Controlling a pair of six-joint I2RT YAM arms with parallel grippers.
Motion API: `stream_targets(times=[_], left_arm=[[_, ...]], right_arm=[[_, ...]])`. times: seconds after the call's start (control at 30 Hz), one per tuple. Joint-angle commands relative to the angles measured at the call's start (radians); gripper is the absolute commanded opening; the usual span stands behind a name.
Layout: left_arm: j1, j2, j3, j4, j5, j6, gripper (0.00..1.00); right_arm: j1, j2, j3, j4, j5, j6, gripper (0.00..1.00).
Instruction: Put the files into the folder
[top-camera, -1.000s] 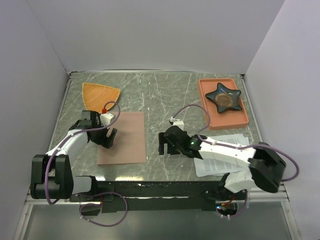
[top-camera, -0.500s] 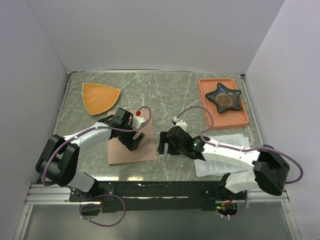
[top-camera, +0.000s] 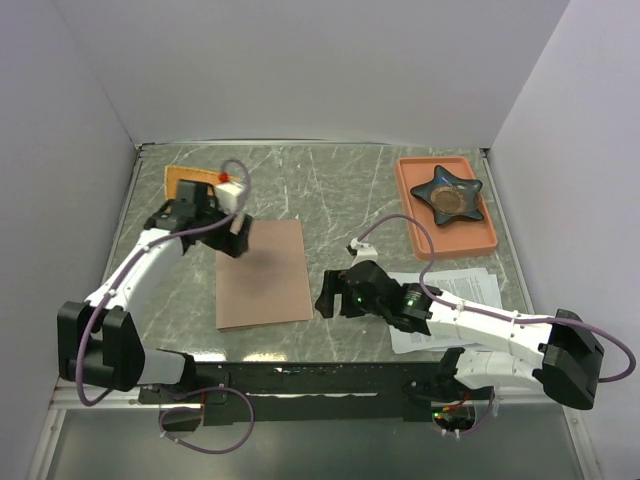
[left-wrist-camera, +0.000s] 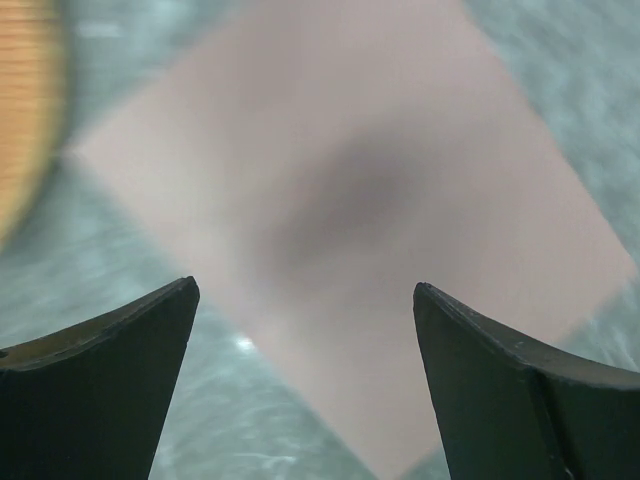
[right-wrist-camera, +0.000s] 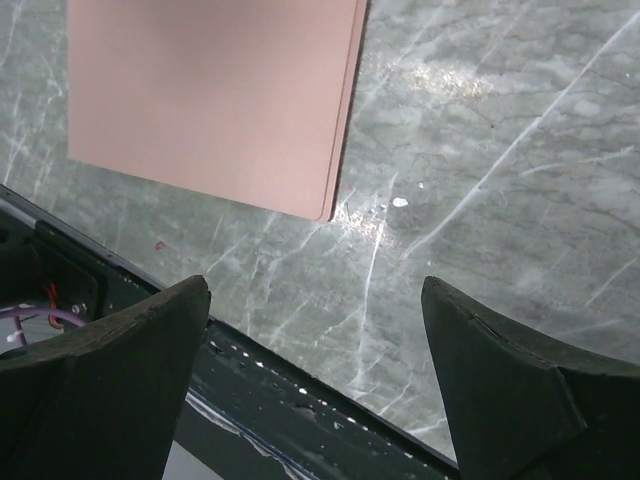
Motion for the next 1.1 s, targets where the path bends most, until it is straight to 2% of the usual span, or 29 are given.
stream_targets(times=[0.0,0.23,0.43,0.6,0.7,0.9,1.07], left_arm=[[0.127,0.015,0.0,0.024,-0.003,0.006,0.96],[0.23,0.084,-0.077,0.1,0.028,0.01,0.96],[0.249,0.124,-0.149,0.174,0.079,0.006,0.96],[0.247,0.136,-0.181,0.228,0.178,-0.058,0.96],[0.224,0.153,-0.186,0.225,0.226,-0.088,0.96],[0.1,0.184,-0.148,0.22,0.244,-0.17,0.96],[-0.015,0.175,-0.157,0.269,0.266,-0.251,0.96]], right_arm=[[0.014,-0.004,0.011,0.055,0.014,-0.023,0.94],[0.053,-0.019,0.021,0.02,0.071,-0.028,0.94],[0.076,-0.018,0.018,0.0,0.082,-0.003,0.95],[0.095,-0.028,0.011,-0.02,0.105,0.022,0.94],[0.096,-0.038,0.013,-0.054,0.126,0.038,0.94],[0.103,-0.103,-0.027,-0.101,0.152,0.077,0.94],[0.158,-0.153,-0.076,-0.052,0.12,0.063,0.94]])
